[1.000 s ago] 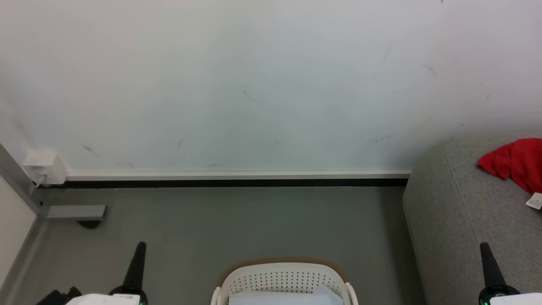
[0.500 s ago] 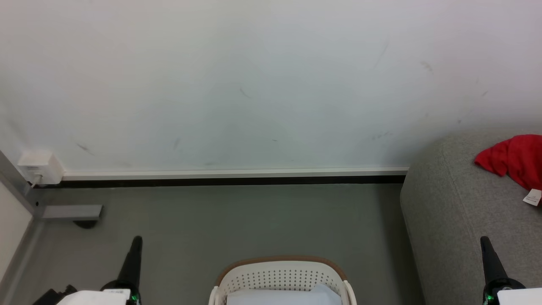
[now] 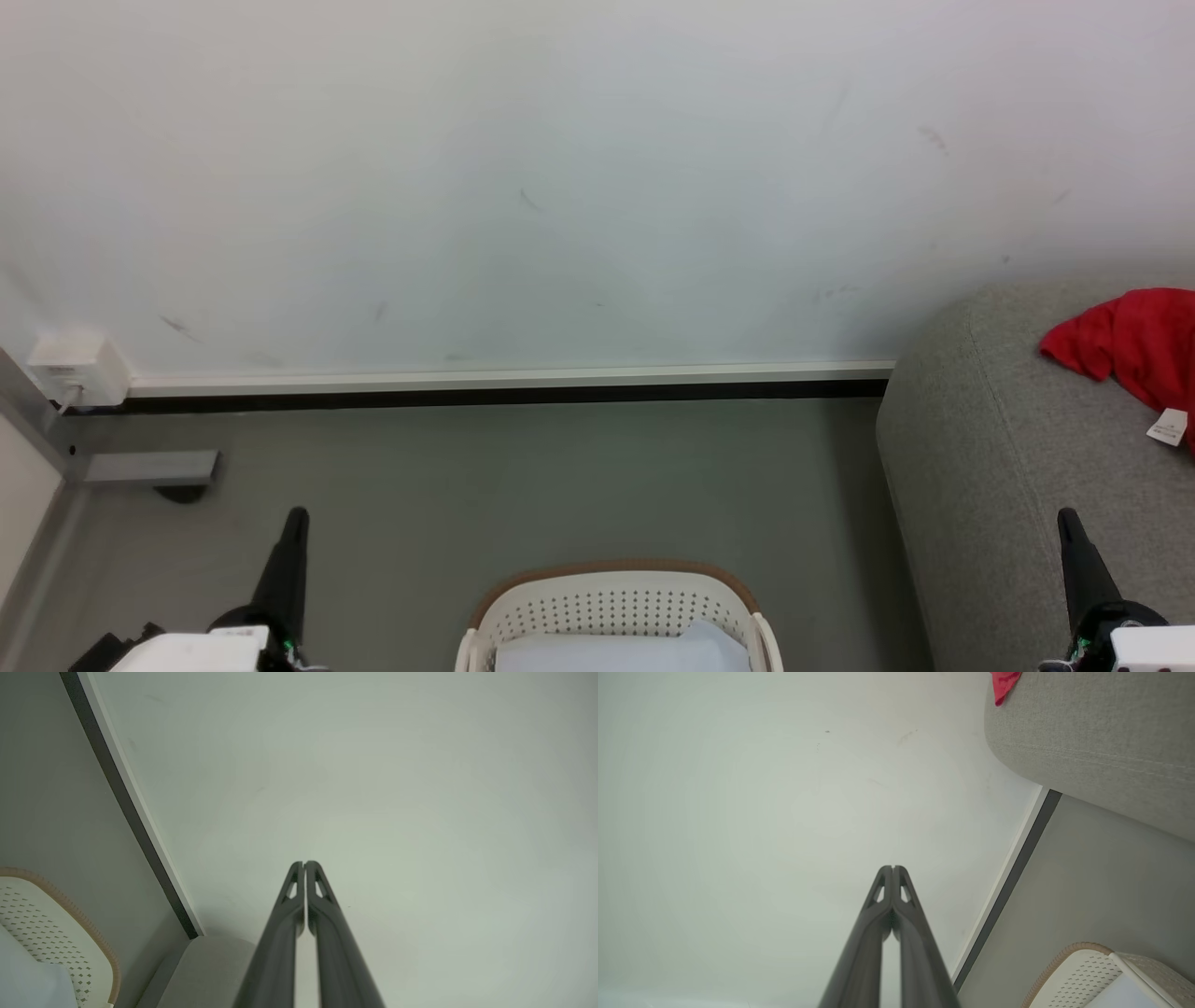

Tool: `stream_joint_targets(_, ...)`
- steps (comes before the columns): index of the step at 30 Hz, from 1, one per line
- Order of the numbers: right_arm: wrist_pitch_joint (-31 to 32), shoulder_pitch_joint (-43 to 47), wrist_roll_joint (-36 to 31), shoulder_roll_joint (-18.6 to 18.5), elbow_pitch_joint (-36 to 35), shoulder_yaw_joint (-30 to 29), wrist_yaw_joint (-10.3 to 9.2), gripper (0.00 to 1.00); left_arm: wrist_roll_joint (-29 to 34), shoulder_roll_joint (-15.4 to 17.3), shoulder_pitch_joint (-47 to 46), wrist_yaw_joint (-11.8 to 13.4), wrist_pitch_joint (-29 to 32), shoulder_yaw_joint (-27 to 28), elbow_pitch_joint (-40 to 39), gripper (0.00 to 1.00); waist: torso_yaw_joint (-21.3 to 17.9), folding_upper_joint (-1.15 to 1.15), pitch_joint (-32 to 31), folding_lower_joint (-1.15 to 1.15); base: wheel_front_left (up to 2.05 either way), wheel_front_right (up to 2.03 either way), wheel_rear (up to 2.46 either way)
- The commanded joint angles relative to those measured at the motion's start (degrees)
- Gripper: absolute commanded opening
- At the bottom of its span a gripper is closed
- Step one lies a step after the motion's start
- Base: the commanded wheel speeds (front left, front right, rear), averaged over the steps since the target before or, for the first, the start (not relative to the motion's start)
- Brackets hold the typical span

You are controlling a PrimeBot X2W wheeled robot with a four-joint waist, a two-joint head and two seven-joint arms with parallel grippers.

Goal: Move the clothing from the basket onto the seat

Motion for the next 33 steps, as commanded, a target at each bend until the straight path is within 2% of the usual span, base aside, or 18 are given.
stream_joint_targets(1, 0.31, -0.99, 1.04, -0.48, -0.45, -0.24, -0.1, 0.0, -0.79, 0.15, -0.59, -0.3, 0.31, 0.37, -0.25, 0.0, -0.02, 0.0, 0.02, 0.0, 0.0, 0.0, 0.0)
stream_joint_targets(14, 1.57, -1.7, 6.06, -0.48, -0.53, -0.44, -0.12, 0.0, -5.97, 0.1, -1.12, -0.36, 1.6, 1.02, -0.39, 0.0, -0.54, 0.0, 0.43, 0.0, 0.0, 0.0, 0.0)
stream_joint_targets(33, 1.6, -1.68, 5.88, -0.47, -0.51, -0.42, -0.12, 0.0, -5.95, 0.1, -1.1, -0.35, 1.65, 0.99, -0.4, 0.0, -0.56, 0.0, 0.45, 0.0, 0.0, 0.0, 0.0)
